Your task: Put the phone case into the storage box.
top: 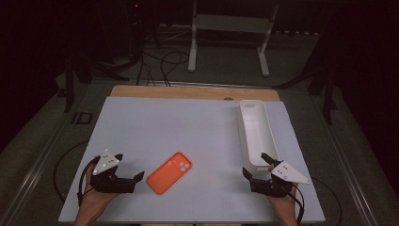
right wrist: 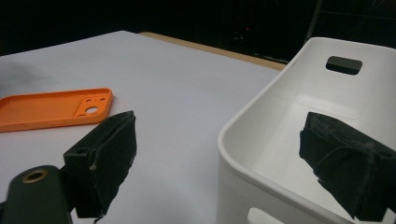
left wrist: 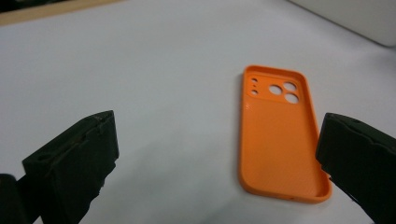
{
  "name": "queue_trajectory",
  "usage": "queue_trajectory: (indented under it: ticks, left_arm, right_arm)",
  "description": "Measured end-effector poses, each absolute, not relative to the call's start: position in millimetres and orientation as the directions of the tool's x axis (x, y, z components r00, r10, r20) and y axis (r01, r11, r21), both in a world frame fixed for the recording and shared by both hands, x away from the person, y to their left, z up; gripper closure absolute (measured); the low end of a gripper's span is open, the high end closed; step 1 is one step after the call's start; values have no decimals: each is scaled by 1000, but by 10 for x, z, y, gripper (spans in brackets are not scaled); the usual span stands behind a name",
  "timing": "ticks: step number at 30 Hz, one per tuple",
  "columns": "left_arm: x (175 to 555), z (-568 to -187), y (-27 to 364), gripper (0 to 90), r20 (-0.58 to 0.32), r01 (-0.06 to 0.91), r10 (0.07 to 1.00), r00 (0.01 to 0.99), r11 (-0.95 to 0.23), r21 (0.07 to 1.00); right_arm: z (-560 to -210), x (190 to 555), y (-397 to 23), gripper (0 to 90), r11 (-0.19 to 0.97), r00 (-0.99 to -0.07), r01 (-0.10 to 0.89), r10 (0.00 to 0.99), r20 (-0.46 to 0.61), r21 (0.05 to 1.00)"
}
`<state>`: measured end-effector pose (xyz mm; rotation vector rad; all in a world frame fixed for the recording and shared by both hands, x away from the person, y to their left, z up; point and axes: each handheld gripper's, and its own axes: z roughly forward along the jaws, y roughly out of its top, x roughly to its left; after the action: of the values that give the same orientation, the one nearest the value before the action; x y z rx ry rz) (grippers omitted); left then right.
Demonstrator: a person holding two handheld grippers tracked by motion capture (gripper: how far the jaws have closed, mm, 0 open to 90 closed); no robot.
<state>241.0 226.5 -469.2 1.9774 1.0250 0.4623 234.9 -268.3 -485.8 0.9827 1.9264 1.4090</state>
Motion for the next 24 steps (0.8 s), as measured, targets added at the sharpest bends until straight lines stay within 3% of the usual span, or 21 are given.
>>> queue_trajectory:
  ticks: [24]
  left_arm:
    - [2509,-4816,1892,0,-28,545,766,642,-430,720]
  right_arm:
    - [-4854,2339,-2695,111,184,-574,232,819,-18,955]
